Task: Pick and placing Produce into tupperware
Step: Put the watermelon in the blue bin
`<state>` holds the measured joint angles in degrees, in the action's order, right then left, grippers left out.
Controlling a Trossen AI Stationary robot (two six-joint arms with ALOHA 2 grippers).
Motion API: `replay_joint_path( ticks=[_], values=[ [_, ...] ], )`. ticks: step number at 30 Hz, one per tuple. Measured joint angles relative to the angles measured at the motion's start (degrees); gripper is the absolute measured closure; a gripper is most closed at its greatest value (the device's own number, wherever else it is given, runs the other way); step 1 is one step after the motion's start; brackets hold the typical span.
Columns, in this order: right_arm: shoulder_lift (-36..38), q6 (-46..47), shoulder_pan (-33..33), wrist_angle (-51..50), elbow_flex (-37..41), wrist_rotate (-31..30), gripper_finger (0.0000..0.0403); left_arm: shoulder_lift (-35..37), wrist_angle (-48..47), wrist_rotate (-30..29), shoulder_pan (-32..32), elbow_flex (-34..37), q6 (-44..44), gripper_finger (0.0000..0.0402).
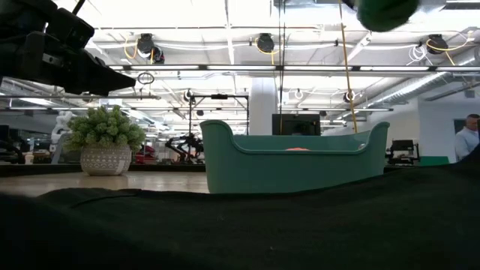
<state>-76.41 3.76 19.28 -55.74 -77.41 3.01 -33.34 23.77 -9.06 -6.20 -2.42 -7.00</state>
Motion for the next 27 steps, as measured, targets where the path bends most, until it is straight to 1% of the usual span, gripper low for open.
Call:
replay_joint_path(
  ticks=[7,9,14,23,27],
  values=[
    [-2.36,-1.42,-1.95,9.72,0.0,0.75,0.0085,0.0,0.0,0.0,0.0,0.0,0.0,0.04],
    [-3.3,-2.45,-2.59,11.19,0.0,1.72,0.0085,-0.02,0.0,0.0,0.0,0.0,0.01,0.0401],
    [-5.83,-2.91,-4.26,13.74,0.0,1.97,0.0085,0.0,0.0,0.0,0.0,0.0,0.63,0.04],
    [-9.74,-3.37,-7.41,19.29,0.0,7.72,0.0085,0.0,-0.13,0.02,0.02,0.0,0.74,0.0401],
    [-10.21,-5.31,-8.48,21.94,0.0,7.78,0.0085,-0.01,-0.25,0.03,0.01,0.0,0.76,0.0401]
  ],
)
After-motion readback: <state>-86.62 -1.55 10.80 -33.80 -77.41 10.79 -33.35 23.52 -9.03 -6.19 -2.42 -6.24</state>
